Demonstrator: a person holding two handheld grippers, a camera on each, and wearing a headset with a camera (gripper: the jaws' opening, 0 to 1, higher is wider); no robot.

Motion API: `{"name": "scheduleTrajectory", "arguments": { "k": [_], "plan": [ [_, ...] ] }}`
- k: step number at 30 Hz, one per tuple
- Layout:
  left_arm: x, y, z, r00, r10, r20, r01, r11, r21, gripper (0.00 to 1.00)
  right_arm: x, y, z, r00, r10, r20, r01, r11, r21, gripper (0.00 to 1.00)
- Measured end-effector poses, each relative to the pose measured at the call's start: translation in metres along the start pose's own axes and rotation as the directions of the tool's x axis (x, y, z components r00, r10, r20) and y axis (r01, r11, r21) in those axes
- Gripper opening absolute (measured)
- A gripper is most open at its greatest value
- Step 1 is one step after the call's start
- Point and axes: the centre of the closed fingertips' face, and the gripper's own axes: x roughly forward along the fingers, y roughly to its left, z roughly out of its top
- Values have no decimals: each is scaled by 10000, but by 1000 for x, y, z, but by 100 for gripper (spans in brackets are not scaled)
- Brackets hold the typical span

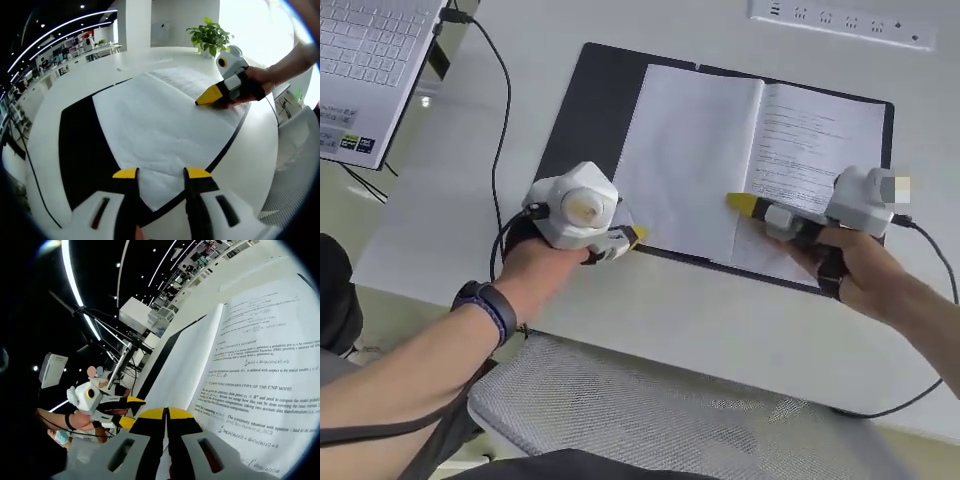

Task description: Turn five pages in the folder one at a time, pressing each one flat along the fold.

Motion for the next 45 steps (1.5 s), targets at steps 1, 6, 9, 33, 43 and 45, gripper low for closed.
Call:
{"name": "scheduleTrajectory", "arguments": {
  "k": [1,6,9,33,43,45],
  "plan": [
    [0,0,0,10000,6,4,-6,10000,1,34,0,2,-4,9999,37,-97,-37,10000,-10,0],
    [1,1,0,10000,18,19,-18,10000,-13,34,-3,14,-22,9983,224,-536,-230,9997,-113,0],
    [3,2,-1,10000,23,19,-23,10000,-10,34,-6,21,-34,9967,308,-754,-319,9994,-126,0],
    [6,3,-3,10000,36,-14,-36,10000,32,34,-14,26,-54,9934,283,-1109,-285,9996,2,0],
    [5,2,-2,9999,-38,-95,38,10000,-3,34,-16,27,-55,9936,143,-1117,-135,9999,74,0],
    [5,2,-1,9998,-139,-151,137,9998,-166,35,-17,28,-54,9937,82,-1114,-77,10000,52,0]
  ]
}}
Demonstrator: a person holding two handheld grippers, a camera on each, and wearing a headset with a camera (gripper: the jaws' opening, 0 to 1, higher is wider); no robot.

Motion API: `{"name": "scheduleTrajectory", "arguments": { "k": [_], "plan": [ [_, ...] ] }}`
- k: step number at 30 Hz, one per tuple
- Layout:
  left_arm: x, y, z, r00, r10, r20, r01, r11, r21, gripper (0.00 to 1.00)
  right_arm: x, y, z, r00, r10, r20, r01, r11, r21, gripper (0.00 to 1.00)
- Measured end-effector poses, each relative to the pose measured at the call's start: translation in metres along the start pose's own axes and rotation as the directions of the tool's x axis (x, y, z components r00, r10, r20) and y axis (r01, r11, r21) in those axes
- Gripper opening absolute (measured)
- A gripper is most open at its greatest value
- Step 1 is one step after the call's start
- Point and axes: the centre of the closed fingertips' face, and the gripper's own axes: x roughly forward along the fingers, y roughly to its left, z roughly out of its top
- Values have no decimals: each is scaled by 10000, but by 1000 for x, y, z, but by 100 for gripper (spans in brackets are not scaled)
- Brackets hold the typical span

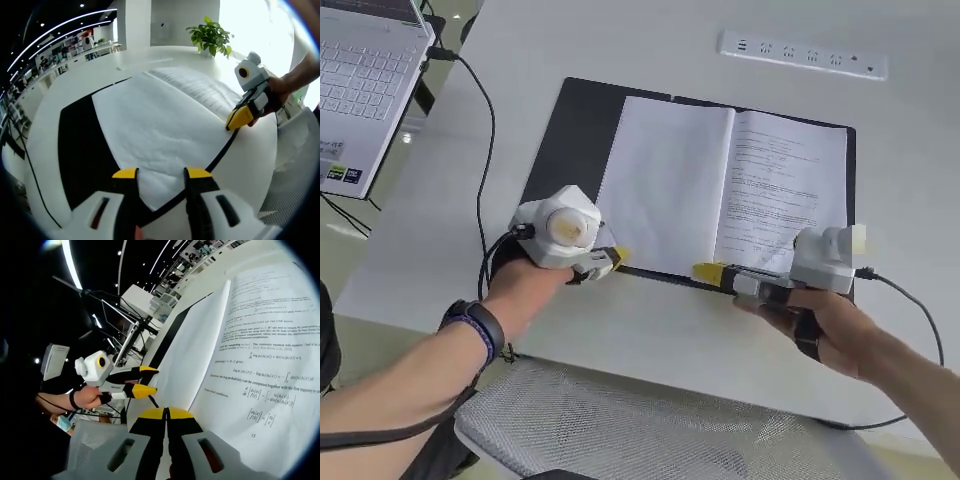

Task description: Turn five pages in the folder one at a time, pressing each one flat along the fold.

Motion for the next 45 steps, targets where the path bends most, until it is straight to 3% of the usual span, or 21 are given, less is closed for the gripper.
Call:
{"name": "scheduleTrajectory", "arguments": {
  "k": [6,20,29,34,39,45],
  "plan": [
    [-2,-3,1,9999,-151,-39,150,9994,-303,41,-14,2,9,9994,-241,255,247,9994,-224,3],
    [-24,-5,23,9986,-193,485,221,9981,-567,48,-54,-1,28,9884,-1150,991,1225,9898,-733,14],
    [-40,-5,34,9968,-182,783,234,9976,-658,51,-79,-4,27,9803,-1766,884,1871,9736,-1306,20],
    [-51,-5,37,9959,-164,891,222,9977,-647,53,-98,-3,38,9676,-2261,1127,2448,9493,-1971,27],
    [-66,-3,44,9938,-51,1112,125,9978,-653,56,-122,-1,56,9466,-2872,1465,3184,9044,-2841,33],
    [-81,-2,55,9918,42,1275,16,9990,-453,60,-147,5,73,9265,-3202,1975,3712,8631,-3425,40]
  ]
}}
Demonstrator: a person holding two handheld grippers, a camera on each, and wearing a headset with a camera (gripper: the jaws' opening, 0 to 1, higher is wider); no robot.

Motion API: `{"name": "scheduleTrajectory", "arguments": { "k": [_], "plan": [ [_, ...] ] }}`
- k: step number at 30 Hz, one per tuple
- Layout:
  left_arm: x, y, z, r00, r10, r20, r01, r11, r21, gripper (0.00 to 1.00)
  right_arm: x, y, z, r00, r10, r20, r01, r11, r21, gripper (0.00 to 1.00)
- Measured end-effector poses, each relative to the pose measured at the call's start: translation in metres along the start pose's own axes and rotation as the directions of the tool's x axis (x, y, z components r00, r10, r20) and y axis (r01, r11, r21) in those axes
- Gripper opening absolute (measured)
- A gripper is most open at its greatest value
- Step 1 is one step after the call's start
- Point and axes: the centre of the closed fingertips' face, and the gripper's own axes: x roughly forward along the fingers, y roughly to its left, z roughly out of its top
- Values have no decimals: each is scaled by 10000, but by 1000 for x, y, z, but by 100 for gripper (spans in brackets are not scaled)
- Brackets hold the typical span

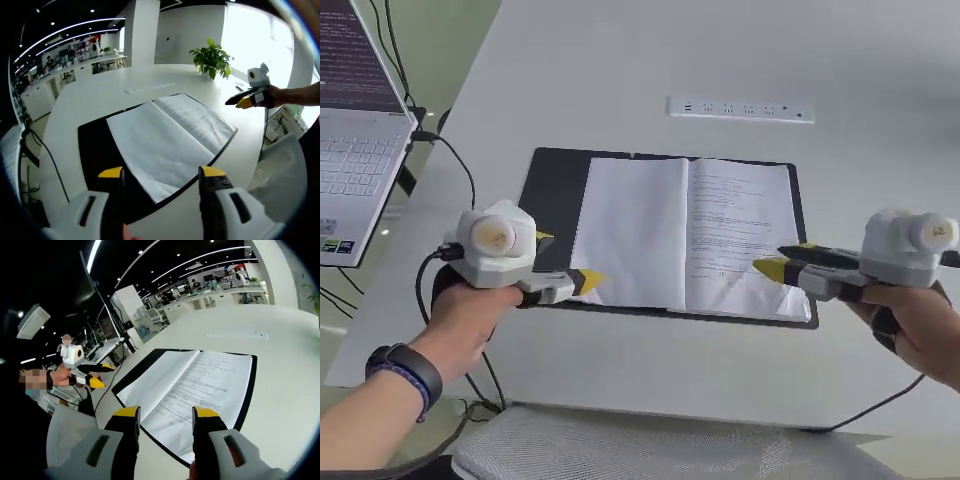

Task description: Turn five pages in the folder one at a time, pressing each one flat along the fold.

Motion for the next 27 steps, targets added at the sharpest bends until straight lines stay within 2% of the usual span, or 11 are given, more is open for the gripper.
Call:
{"name": "scheduleTrajectory", "arguments": {
  "k": [5,9,17,27],
  "plan": [
    [-14,0,11,9997,80,232,-82,10000,57,62,-16,-4,10,9990,-369,265,381,9981,-475,45],
    [-24,-1,17,9992,141,362,-144,9999,84,64,-26,-5,8,9974,-620,370,641,9962,-587,49],
    [-43,-3,19,9977,352,586,-351,9994,-16,68,-38,-2,-10,9954,-961,-40,953,9905,-992,55],
    [-61,-7,16,9959,526,734,-517,9986,-137,73,-57,-1,-14,9912,-1299,248,1315,9878,-836,59]
  ]
}}
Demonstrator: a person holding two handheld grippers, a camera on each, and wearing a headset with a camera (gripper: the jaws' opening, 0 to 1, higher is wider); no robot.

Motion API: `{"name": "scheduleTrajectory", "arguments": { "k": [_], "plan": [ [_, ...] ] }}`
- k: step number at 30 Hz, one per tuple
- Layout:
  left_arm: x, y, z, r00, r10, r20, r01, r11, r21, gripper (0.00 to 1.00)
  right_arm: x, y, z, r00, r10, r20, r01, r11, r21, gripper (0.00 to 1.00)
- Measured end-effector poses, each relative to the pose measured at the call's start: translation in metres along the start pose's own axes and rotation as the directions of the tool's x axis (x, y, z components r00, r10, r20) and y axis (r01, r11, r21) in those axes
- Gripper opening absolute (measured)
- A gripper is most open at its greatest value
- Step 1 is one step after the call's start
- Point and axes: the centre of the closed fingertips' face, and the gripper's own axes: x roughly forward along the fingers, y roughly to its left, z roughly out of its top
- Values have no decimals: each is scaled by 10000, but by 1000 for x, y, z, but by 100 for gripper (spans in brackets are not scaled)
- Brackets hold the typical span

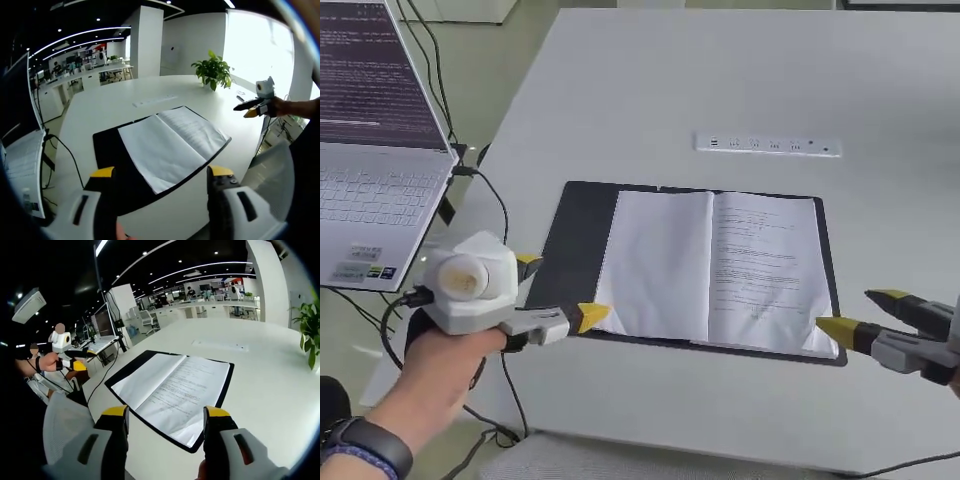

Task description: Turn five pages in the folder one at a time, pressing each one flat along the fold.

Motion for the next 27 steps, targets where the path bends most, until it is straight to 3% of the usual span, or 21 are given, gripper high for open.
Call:
{"name": "scheduleTrajectory", "arguments": {
  "k": [10,27],
  "plan": [
    [-3,0,2,9998,135,168,-131,9997,-190,76,-10,2,-3,9998,-148,93,146,9998,121,62],
    [12,-12,9,9998,-192,58,192,9998,-13,78,-18,-1,-10,9995,-313,76,311,9990,312,63]
  ]
}}
